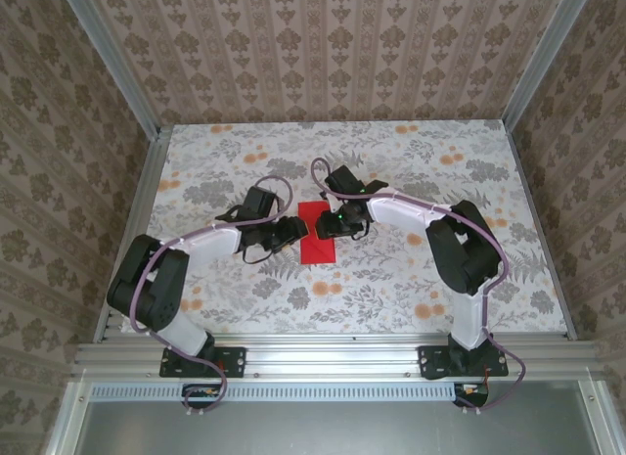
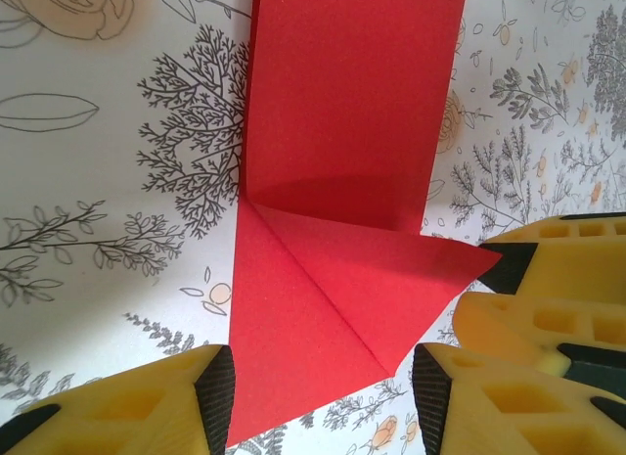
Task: Fold a paper plane with a square sheet of paper (pick it up from the middle)
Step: Turn over the paper at the center of the table.
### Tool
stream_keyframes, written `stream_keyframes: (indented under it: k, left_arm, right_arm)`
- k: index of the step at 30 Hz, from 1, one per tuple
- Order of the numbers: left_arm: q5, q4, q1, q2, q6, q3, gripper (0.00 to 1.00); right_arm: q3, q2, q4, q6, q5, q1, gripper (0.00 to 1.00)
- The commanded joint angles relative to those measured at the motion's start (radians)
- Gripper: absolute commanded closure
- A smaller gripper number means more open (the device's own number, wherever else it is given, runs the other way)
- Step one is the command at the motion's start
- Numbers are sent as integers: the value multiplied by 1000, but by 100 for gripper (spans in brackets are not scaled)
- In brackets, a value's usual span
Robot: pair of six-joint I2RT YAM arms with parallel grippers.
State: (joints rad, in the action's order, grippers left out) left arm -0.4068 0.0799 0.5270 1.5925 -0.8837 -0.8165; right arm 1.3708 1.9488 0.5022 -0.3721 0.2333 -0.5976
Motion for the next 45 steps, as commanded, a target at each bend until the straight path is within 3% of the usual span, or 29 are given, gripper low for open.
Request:
stream_keyframes:
  k: [1,15,24,40,45]
  left_arm:
    - [-31,-40,10,34,-26,-15,47]
    - [-89,-144,22,146,-55,-41,49]
    - [-101,-209,33,220,-72,-70,58]
    - [-120,-386,36,229,-108,-22,61]
    - [-114,-398,42,245,-94,-26,68]
  right_arm:
    - [24,24,30,20,-35,15,61]
    - [30,117,55,-49,-94,33,72]
    - [29,140,70,-62,-100,34,74]
    - [4,157,64,-121,-95,47,84]
    - [-5,151,56,-128,-82,50,85]
